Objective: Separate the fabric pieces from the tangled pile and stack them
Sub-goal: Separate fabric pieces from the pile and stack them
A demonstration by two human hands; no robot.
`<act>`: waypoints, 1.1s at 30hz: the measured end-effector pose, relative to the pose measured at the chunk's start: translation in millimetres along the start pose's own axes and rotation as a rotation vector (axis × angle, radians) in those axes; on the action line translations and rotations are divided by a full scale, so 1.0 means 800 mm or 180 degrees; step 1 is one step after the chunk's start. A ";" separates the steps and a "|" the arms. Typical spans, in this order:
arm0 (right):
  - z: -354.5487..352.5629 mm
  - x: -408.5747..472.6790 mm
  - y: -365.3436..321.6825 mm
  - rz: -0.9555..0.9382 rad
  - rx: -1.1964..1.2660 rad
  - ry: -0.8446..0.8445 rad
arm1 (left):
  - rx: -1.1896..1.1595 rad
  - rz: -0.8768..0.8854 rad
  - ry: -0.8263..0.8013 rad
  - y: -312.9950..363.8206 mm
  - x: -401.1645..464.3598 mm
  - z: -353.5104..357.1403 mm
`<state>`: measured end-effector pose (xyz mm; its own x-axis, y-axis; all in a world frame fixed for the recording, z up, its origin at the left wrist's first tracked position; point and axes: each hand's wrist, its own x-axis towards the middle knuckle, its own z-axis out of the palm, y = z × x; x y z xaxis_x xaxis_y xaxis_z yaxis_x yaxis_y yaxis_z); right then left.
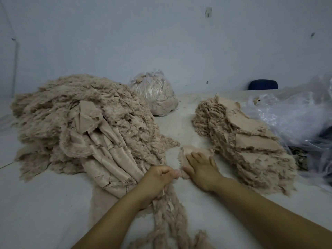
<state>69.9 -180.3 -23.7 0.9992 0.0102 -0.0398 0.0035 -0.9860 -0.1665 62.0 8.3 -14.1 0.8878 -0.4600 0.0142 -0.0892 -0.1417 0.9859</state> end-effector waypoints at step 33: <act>-0.005 -0.065 -0.108 0.0626 0.5729 0.0555 | 0.0407 0.0409 0.0634 0.024 0.009 -0.051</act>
<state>18.2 -96.4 -3.0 0.9723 -0.2033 -0.1157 -0.0273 0.3925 -0.9193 85.4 38.2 11.4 0.9357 -0.3017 0.1829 -0.2520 -0.2087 0.9449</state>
